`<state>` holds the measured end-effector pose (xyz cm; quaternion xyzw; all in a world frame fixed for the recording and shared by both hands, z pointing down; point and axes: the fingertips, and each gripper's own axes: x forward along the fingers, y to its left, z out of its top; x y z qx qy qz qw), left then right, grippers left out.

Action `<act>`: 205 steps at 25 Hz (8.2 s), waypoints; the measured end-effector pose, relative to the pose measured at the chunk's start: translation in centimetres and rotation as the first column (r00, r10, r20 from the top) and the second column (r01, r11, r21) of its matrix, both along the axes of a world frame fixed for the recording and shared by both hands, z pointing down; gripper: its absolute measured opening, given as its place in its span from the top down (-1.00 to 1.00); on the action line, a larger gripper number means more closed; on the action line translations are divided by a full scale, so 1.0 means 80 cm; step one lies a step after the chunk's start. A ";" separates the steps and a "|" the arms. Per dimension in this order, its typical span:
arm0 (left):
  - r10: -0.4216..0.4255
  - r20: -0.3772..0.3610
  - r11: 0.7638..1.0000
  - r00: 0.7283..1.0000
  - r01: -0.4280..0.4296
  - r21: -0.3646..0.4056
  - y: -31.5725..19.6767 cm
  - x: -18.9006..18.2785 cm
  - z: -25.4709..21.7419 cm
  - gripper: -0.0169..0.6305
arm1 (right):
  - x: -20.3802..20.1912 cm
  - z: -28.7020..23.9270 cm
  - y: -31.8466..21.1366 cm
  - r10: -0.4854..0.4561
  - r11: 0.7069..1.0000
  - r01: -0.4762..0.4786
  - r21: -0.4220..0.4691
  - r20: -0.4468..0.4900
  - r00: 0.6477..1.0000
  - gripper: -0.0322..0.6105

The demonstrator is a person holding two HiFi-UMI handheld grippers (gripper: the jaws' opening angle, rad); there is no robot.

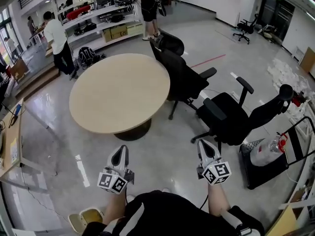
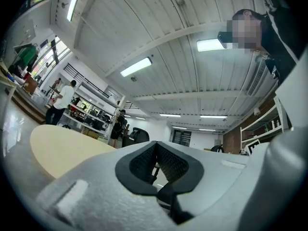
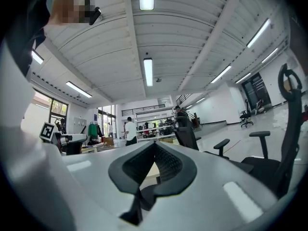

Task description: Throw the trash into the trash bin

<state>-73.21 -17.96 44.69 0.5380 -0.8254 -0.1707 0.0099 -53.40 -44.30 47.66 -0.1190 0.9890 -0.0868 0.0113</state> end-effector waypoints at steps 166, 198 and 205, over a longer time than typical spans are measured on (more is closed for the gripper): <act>0.915 0.070 -0.389 -0.397 -0.915 -0.109 -0.208 1.663 0.044 0.94 | 1.599 0.028 0.364 0.977 -0.125 -0.988 0.093 -0.163 -0.139 0.88; 0.989 -0.087 -0.140 -0.117 -0.926 -0.350 -0.203 1.588 0.148 0.94 | 1.554 0.389 0.198 0.077 0.654 -0.712 -0.257 -0.913 0.400 -0.22; 0.996 -0.082 -0.050 -0.024 -0.944 -0.327 -0.200 1.523 0.135 0.94 | 1.550 0.366 0.179 0.199 0.613 -0.771 -0.174 -0.910 0.364 -0.10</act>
